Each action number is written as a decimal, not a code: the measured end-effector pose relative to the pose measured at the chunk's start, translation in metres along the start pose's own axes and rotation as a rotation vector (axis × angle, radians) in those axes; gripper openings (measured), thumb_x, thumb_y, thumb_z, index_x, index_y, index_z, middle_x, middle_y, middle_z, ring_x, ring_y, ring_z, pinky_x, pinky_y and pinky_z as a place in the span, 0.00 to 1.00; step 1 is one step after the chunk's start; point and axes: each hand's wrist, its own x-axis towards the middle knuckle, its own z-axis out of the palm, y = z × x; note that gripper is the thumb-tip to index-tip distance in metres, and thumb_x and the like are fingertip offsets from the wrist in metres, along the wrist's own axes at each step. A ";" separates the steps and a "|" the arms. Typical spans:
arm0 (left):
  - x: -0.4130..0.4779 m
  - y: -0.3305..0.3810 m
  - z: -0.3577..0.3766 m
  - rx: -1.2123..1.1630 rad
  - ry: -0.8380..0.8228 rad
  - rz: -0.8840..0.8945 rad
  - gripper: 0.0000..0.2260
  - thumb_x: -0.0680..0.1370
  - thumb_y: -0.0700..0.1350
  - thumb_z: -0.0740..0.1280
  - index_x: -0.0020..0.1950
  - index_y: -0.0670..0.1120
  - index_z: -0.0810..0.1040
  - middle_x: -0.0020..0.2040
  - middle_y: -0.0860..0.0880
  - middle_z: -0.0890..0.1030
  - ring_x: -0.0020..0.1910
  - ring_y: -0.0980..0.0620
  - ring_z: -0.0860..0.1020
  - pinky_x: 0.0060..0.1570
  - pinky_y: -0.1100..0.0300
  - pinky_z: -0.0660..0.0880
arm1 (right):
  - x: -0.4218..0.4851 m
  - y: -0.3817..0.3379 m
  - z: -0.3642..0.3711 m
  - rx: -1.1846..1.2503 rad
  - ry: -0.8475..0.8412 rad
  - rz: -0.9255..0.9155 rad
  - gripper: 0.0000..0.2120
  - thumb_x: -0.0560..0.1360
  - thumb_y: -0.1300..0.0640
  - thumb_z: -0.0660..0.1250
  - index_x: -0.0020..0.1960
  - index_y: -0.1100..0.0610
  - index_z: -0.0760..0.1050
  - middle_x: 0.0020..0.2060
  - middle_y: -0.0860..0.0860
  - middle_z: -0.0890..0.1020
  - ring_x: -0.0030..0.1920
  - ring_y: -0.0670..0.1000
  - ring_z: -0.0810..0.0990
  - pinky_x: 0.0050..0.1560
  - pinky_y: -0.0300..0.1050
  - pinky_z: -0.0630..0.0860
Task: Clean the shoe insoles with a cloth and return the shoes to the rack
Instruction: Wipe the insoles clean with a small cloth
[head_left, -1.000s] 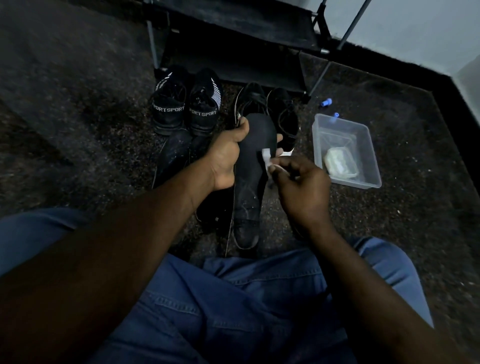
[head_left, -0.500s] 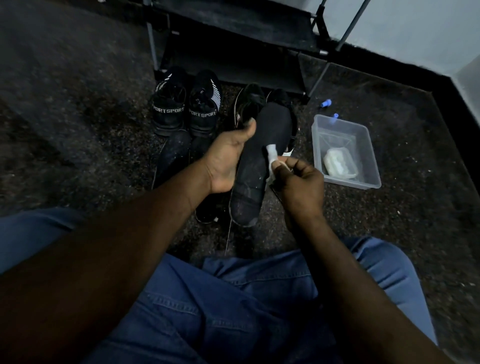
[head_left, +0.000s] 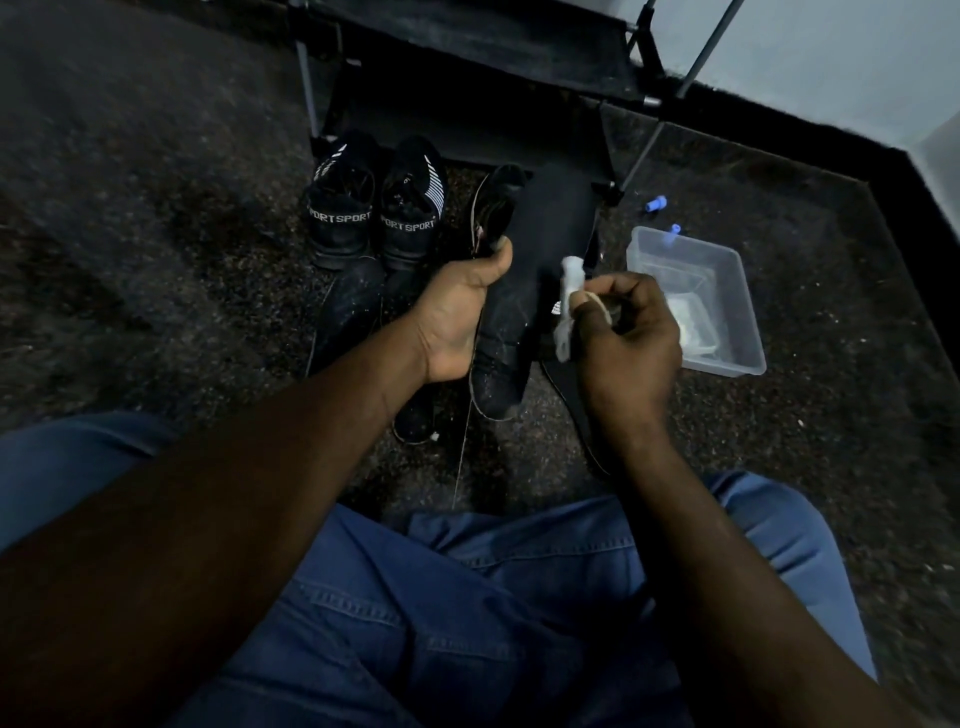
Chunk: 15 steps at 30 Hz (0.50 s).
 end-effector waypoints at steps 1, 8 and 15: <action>0.000 -0.001 0.000 -0.005 -0.019 -0.012 0.28 0.85 0.60 0.56 0.74 0.41 0.74 0.67 0.40 0.81 0.63 0.42 0.81 0.64 0.48 0.78 | 0.000 -0.002 0.004 -0.019 -0.041 -0.003 0.04 0.75 0.60 0.71 0.47 0.51 0.82 0.41 0.45 0.85 0.43 0.46 0.83 0.50 0.56 0.82; -0.003 -0.003 0.008 0.046 0.021 0.039 0.31 0.83 0.68 0.53 0.72 0.47 0.78 0.63 0.43 0.83 0.61 0.43 0.82 0.62 0.49 0.77 | 0.015 -0.019 0.027 -0.177 -0.241 -0.021 0.18 0.71 0.59 0.71 0.60 0.49 0.85 0.53 0.45 0.87 0.53 0.44 0.85 0.59 0.52 0.82; 0.005 -0.005 0.003 0.130 0.078 0.063 0.33 0.82 0.71 0.46 0.76 0.56 0.74 0.67 0.47 0.82 0.68 0.46 0.79 0.71 0.46 0.73 | 0.025 -0.018 0.032 -0.539 -0.243 -0.320 0.15 0.75 0.57 0.71 0.61 0.51 0.85 0.54 0.54 0.86 0.55 0.56 0.83 0.56 0.45 0.77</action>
